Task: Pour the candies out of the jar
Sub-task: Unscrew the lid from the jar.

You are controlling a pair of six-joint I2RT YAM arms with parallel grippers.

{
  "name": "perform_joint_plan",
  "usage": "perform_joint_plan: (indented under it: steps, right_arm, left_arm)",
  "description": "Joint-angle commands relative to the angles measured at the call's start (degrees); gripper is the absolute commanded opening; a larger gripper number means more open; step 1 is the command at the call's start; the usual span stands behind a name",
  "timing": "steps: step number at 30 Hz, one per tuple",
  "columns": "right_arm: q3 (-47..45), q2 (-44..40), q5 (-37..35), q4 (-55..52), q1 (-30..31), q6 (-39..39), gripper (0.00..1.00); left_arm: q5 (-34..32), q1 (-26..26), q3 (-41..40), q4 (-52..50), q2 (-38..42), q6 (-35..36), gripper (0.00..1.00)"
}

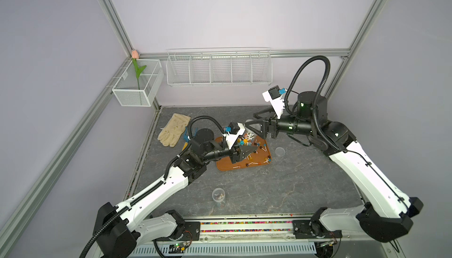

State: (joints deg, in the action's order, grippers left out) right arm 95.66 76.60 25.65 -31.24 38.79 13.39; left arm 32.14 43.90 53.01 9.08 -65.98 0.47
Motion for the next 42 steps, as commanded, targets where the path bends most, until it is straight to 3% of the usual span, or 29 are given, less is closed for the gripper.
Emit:
perform_joint_plan:
  steps: [1, 7, 15, 19, 22, 27, 32, 37, 42]
  right_arm:
    - [-1.2, 0.5, -1.1, -0.1, 0.8, 1.1, 0.8]
    - [-2.0, 0.6, -1.6, -0.2, 1.4, 1.1, 0.76]
    - [-2.3, 0.6, -1.5, 0.3, 1.7, 0.0, 0.56]
    - [-2.4, 0.7, -0.4, 0.6, 1.7, -1.3, 0.5]
    - [-0.6, 1.0, 2.4, -0.4, 1.6, -5.9, 0.5]
    - [4.1, 2.5, 15.6, -1.2, 0.2, -13.2, 0.51]
    - [10.9, 5.7, 23.6, -12.2, -0.6, -27.7, 0.54]
    - [15.2, 8.8, 26.7, -20.0, -0.7, -34.7, 0.54]
    - [15.2, 9.3, 27.4, -20.3, -0.7, -34.9, 0.54]
  left_arm:
    - [-0.7, 0.0, -0.6, 2.1, 0.2, 0.1, 0.39]
    - [-0.9, 0.0, -0.8, 2.1, 0.6, 0.0, 0.39]
    - [-0.8, 0.0, -0.9, 2.1, 0.9, 0.0, 0.39]
    - [-0.4, -0.1, -0.9, 1.8, 1.0, -0.1, 0.39]
    - [1.1, 0.0, -0.2, 0.9, 1.0, 0.2, 0.39]
    - [5.5, 0.0, 1.4, -1.0, 0.3, 0.3, 0.39]
    - [9.4, -0.1, 3.0, -3.1, 0.3, 0.5, 0.39]
    - [9.9, 0.0, 3.6, -5.4, 0.2, 1.7, 0.39]
    - [9.6, 0.0, 3.6, -4.3, 0.2, 1.3, 0.39]
